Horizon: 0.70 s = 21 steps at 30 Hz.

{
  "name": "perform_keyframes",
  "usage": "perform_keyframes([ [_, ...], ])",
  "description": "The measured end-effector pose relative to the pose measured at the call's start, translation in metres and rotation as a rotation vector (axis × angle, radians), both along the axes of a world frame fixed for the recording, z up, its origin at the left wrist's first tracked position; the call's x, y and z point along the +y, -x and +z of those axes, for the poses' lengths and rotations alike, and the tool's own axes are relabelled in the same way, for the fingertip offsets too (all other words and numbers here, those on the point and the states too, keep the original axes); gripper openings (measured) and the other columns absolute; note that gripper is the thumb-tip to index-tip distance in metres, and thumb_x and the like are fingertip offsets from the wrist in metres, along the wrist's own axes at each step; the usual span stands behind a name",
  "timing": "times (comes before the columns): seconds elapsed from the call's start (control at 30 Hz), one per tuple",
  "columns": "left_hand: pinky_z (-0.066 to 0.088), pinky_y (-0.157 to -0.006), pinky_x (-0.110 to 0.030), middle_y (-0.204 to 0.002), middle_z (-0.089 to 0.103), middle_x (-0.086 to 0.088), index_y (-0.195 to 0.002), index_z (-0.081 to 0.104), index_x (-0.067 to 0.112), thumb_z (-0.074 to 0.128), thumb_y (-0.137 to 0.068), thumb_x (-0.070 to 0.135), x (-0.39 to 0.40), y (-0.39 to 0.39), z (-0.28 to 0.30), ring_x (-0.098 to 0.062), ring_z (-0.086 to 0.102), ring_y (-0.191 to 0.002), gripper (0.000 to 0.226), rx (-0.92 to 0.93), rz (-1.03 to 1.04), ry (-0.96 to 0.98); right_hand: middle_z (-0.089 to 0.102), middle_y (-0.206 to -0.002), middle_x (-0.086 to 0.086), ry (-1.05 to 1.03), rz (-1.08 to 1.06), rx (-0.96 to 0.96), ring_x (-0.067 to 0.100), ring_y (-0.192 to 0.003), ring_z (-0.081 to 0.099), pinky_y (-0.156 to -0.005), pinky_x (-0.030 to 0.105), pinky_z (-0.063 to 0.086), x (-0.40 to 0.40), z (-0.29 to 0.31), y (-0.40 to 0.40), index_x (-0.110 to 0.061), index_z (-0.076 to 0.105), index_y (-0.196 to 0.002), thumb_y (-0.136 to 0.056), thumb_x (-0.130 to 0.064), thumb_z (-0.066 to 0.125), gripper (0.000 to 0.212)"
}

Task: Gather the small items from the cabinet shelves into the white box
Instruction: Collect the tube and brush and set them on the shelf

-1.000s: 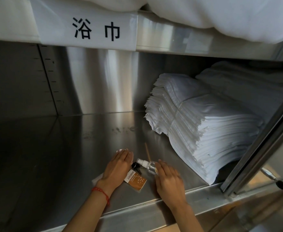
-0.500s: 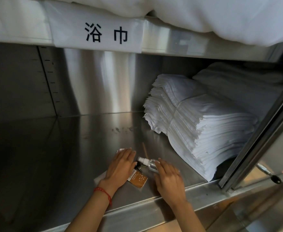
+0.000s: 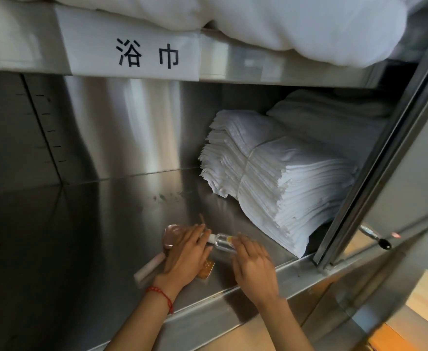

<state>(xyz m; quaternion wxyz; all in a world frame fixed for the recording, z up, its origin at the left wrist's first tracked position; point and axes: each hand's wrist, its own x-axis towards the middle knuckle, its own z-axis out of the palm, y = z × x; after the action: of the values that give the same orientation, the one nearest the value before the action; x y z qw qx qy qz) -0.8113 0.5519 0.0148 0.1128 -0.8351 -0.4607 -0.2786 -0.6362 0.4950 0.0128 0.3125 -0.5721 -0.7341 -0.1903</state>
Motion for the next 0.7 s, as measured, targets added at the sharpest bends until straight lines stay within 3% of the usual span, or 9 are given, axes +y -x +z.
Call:
perform_keyframes([
  [0.07, 0.054, -0.08, -0.037, -0.105, 0.07, -0.006, -0.101, 0.073, 0.012, 0.039, -0.081, 0.034, -0.002, -0.007, 0.001, -0.02, 0.069, -0.094, 0.045, 0.022, -0.013, 0.015, 0.067, -0.111, 0.006, 0.006, -0.027, -0.012, 0.021, -0.099, 0.065, -0.085, 0.031, 0.051, -0.004, 0.0, -0.006, -0.013, 0.069, -0.107, -0.073, -0.017, 0.067, 0.034],
  [0.2, 0.054, -0.081, -0.04, -0.107, 0.07, -0.008, -0.103, 0.072, 0.012, 0.056, -0.079, 0.031, -0.008, -0.021, -0.001, -0.023, 0.068, -0.096, 0.035, 0.032, -0.049, 0.043, 0.067, -0.114, 0.007, 0.03, -0.081, -0.013, 0.022, -0.101, 0.065, -0.088, 0.032, 0.05, -0.012, 0.0, -0.017, -0.014, 0.069, -0.107, -0.08, -0.027, 0.051, 0.035],
  [0.3, 0.055, -0.08, -0.042, -0.108, 0.069, -0.01, -0.103, 0.072, 0.012, 0.071, -0.071, 0.026, -0.009, -0.033, 0.0, -0.025, 0.068, -0.097, 0.035, 0.025, -0.072, 0.029, 0.067, -0.114, 0.008, 0.028, -0.113, -0.008, 0.022, -0.101, 0.066, -0.087, 0.032, 0.051, -0.019, 0.004, -0.027, -0.013, 0.069, -0.106, -0.075, -0.025, 0.06, 0.034],
  [0.43, 0.055, -0.08, -0.035, -0.107, 0.07, -0.005, -0.103, 0.073, 0.014, 0.04, -0.082, 0.036, -0.017, -0.054, 0.006, -0.02, 0.068, -0.097, 0.045, 0.101, -0.104, 0.1, 0.068, -0.112, 0.007, -0.003, -0.171, -0.034, 0.02, -0.101, 0.066, -0.087, 0.031, 0.052, -0.03, 0.013, -0.046, -0.012, 0.071, -0.106, -0.079, -0.027, 0.056, 0.034],
  [0.57, 0.055, -0.08, -0.038, -0.107, 0.07, -0.007, -0.102, 0.073, 0.013, 0.037, -0.081, 0.037, -0.031, -0.08, 0.012, -0.022, 0.068, -0.095, 0.047, 0.092, -0.147, 0.127, 0.068, -0.113, 0.004, 0.031, -0.261, -0.049, 0.019, -0.103, 0.066, -0.087, 0.032, 0.051, -0.048, 0.016, -0.07, -0.016, 0.071, -0.107, -0.082, -0.035, 0.042, 0.042],
  [0.63, 0.05, -0.089, -0.041, -0.117, 0.066, -0.009, -0.111, 0.069, 0.011, 0.04, -0.086, 0.034, -0.041, -0.096, 0.017, -0.025, 0.065, -0.104, 0.045, 0.056, -0.16, 0.129, 0.067, -0.115, 0.004, 0.047, -0.295, -0.043, 0.02, -0.105, 0.065, -0.087, 0.033, 0.051, -0.056, 0.016, -0.083, -0.017, 0.07, -0.109, -0.082, -0.035, 0.051, 0.037],
  [0.7, 0.033, -0.108, -0.043, -0.139, 0.048, -0.009, -0.133, 0.053, 0.01, 0.041, -0.096, 0.032, -0.047, -0.112, 0.018, -0.027, 0.046, -0.129, 0.044, 0.072, -0.184, 0.182, 0.066, -0.116, 0.005, 0.065, -0.316, -0.026, 0.021, -0.106, 0.064, -0.088, 0.034, 0.051, -0.066, 0.019, -0.096, -0.017, 0.068, -0.111, -0.081, -0.036, 0.055, 0.038],
])
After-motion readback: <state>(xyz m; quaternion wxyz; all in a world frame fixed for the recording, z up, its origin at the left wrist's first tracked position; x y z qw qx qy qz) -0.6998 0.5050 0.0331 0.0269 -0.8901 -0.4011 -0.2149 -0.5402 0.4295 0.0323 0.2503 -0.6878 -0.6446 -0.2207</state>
